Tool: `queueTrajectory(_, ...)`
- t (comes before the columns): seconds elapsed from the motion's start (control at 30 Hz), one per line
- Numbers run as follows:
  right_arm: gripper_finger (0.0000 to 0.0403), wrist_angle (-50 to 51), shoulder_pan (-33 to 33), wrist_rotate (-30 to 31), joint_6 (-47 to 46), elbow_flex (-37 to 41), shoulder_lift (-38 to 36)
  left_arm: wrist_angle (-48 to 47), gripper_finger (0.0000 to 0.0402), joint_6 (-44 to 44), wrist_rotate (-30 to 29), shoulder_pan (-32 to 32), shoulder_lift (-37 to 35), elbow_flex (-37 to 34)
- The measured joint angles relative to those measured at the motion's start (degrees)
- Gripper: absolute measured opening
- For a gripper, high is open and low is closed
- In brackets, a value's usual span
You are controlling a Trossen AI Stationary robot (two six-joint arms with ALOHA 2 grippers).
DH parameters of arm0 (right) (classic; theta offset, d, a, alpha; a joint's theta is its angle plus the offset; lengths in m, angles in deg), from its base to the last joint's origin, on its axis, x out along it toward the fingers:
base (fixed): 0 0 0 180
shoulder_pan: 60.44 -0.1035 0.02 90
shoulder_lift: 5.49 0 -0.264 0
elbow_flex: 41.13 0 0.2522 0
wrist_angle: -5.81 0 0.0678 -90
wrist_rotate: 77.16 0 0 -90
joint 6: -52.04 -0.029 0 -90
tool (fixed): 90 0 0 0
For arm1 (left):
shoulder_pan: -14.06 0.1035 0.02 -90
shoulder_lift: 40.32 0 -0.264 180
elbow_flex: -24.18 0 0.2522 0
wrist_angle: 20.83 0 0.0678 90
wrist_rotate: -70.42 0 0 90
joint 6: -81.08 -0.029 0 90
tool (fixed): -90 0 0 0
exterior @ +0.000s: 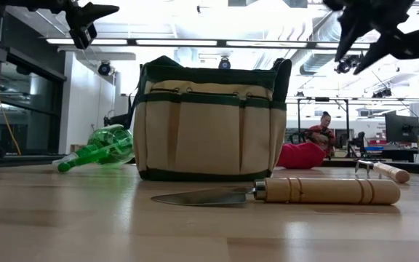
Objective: Pick & Place Garden tools in Gardening bag
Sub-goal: Put the brown hand rake into the gardening bag
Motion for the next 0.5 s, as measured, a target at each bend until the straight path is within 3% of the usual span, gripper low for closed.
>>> queueTrajectory(0.23,0.0183,4.04,5.89,-8.3,-1.17,-1.04,8.71,0.0,0.0186,0.02,2.26,0.0,0.0,0.0)
queueTrajectory(0.5,0.0183,6.75,10.01,-8.3,0.37,-1.04,18.77,0.0,0.0186,-0.18,5.09,0.0,0.0,0.0)
